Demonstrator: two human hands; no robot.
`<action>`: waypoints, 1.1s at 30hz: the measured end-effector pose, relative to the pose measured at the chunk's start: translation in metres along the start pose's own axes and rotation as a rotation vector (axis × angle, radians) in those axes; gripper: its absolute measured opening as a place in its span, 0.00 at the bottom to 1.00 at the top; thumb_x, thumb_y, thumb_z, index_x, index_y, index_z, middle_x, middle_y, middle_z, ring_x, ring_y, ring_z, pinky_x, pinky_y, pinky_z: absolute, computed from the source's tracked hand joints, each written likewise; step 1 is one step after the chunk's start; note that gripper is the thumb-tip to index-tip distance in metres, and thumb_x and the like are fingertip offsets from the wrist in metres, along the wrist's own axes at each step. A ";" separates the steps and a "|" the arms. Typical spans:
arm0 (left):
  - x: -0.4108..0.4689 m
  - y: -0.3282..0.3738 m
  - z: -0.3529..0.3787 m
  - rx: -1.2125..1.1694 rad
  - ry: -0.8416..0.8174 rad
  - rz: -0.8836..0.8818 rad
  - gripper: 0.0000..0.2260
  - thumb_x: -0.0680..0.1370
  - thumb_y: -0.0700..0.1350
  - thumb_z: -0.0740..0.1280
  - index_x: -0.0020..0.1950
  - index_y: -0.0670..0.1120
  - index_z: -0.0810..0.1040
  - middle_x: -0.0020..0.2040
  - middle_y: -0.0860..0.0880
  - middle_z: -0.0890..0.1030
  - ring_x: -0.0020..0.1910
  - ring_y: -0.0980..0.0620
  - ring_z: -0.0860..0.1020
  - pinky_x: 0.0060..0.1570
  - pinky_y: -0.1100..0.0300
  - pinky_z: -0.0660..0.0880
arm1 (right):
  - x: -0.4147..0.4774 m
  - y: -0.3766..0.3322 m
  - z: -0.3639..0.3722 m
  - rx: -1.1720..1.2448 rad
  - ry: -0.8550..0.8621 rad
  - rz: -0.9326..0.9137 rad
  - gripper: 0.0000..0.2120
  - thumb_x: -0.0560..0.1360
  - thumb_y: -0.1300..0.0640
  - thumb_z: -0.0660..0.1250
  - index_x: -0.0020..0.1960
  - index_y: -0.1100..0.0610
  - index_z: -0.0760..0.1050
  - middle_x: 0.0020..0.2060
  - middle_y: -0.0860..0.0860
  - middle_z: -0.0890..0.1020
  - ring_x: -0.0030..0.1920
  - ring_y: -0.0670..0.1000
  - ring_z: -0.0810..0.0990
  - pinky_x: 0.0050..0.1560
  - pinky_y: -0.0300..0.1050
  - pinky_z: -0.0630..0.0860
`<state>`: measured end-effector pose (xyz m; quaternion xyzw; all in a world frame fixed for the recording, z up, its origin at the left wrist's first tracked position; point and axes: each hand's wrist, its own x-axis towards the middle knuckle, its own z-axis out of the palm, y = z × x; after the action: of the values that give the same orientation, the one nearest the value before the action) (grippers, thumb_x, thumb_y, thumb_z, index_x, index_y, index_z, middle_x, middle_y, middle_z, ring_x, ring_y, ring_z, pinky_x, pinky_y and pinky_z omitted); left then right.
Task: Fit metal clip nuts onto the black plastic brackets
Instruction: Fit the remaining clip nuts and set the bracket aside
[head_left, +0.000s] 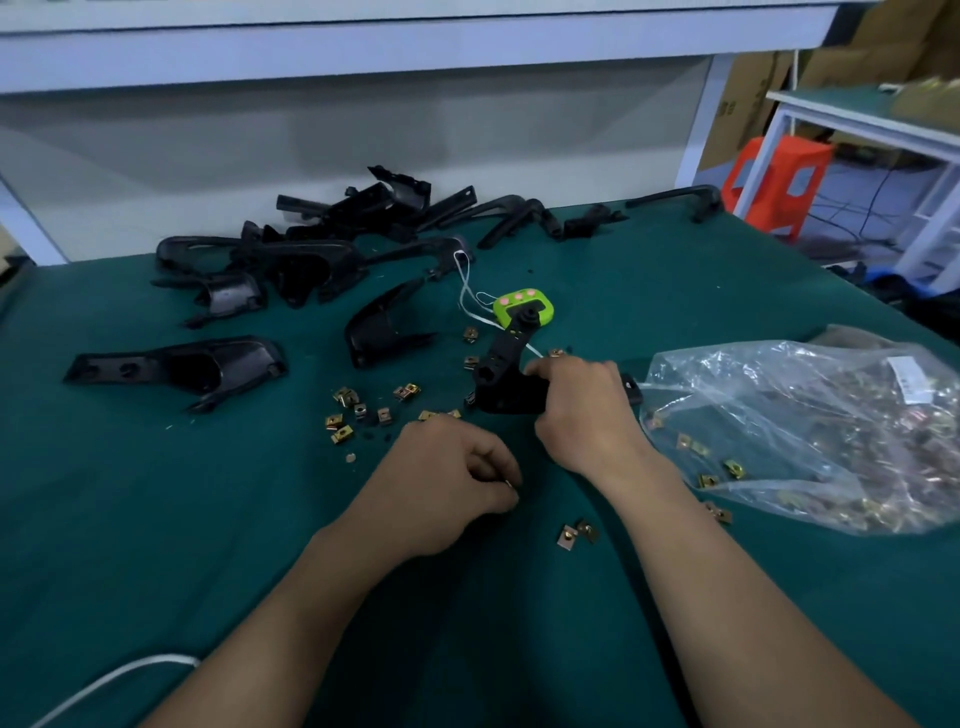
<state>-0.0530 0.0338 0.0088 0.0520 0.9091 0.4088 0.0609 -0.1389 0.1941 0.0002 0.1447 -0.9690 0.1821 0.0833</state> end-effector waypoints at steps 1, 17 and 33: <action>0.000 -0.002 -0.005 -0.010 0.011 -0.010 0.10 0.71 0.43 0.77 0.39 0.59 0.85 0.34 0.59 0.85 0.34 0.59 0.83 0.36 0.66 0.79 | 0.000 0.000 0.001 -0.001 -0.001 -0.001 0.28 0.67 0.67 0.66 0.65 0.47 0.78 0.54 0.53 0.83 0.55 0.57 0.78 0.60 0.46 0.64; 0.002 -0.016 -0.015 -0.057 0.214 -0.061 0.11 0.66 0.41 0.75 0.40 0.58 0.87 0.33 0.60 0.83 0.34 0.62 0.81 0.33 0.69 0.76 | -0.003 -0.004 0.006 0.093 -0.051 0.019 0.27 0.67 0.69 0.66 0.61 0.48 0.81 0.48 0.56 0.84 0.54 0.63 0.77 0.58 0.49 0.74; 0.015 -0.028 -0.013 -0.317 0.319 -0.123 0.09 0.73 0.39 0.76 0.44 0.52 0.81 0.38 0.56 0.87 0.28 0.63 0.78 0.30 0.72 0.71 | -0.008 -0.015 -0.007 0.368 0.031 -0.028 0.20 0.66 0.66 0.64 0.49 0.45 0.83 0.34 0.45 0.82 0.39 0.47 0.78 0.37 0.38 0.74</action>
<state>-0.0707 0.0082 -0.0049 -0.0792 0.8329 0.5452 -0.0513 -0.1263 0.1851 0.0101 0.1683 -0.9158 0.3573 0.0729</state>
